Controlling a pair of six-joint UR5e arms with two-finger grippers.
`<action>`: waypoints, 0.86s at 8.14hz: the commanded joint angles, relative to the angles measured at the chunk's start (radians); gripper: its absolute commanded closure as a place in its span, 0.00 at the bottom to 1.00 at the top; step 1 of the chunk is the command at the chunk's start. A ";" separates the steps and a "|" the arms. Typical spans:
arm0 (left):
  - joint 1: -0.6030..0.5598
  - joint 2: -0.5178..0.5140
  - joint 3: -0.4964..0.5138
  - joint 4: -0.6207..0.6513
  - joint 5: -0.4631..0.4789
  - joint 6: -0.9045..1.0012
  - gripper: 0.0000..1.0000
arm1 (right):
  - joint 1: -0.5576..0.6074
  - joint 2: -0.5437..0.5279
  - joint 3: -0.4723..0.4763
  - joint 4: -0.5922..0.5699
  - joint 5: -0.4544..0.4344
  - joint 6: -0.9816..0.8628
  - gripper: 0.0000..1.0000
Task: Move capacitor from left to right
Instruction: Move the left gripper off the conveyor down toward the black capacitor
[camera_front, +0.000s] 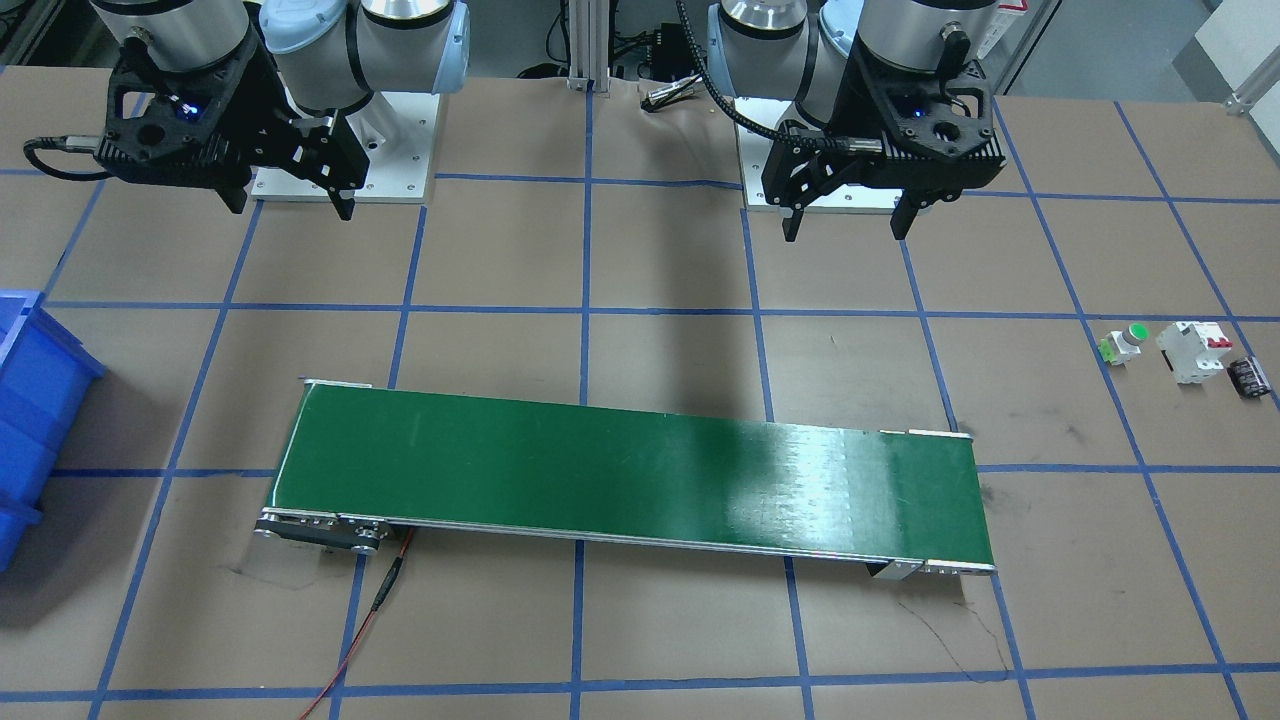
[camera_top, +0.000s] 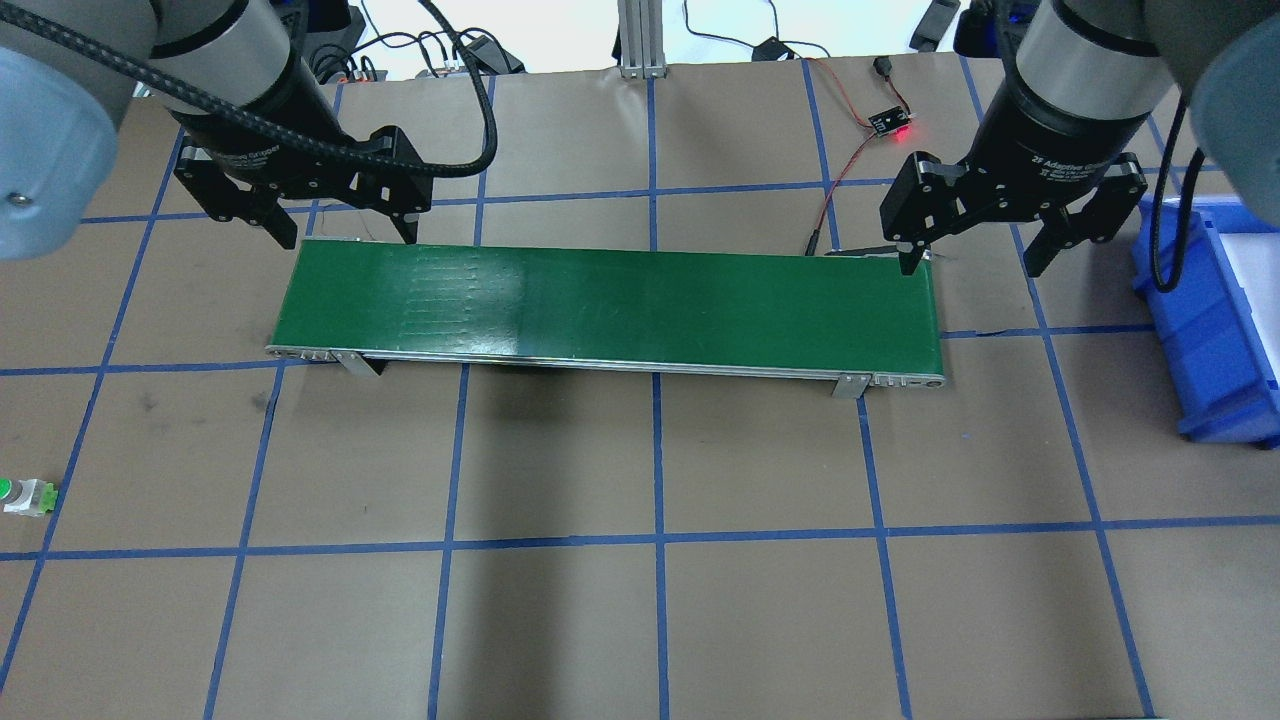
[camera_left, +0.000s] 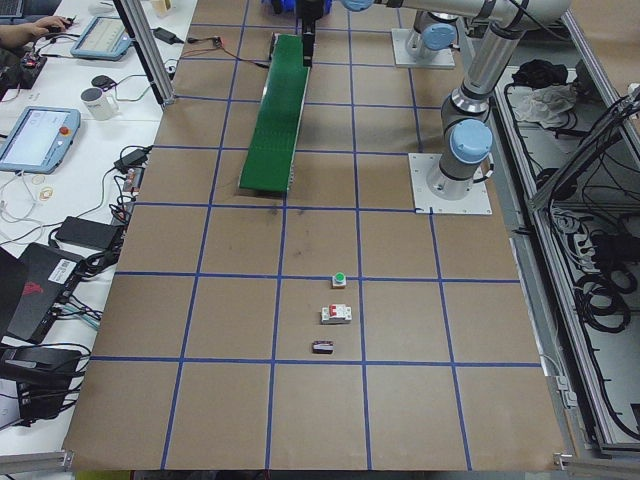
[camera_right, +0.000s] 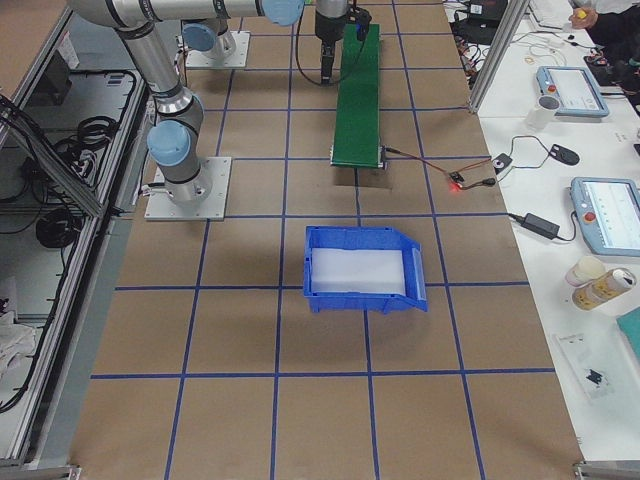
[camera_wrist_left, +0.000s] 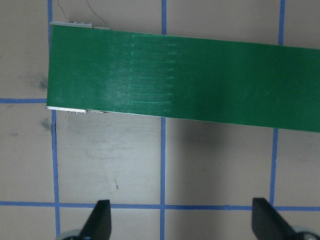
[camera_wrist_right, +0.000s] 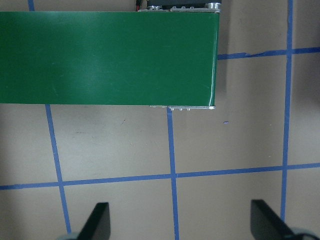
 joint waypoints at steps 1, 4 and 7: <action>0.001 0.007 -0.013 0.009 -0.006 -0.005 0.00 | -0.001 -0.001 0.001 0.000 0.000 -0.001 0.00; 0.036 -0.002 -0.009 0.008 -0.009 0.014 0.00 | -0.001 -0.001 0.001 -0.003 0.001 0.000 0.00; 0.250 -0.019 0.004 0.008 0.009 0.218 0.00 | -0.001 -0.001 0.001 -0.003 0.001 0.000 0.00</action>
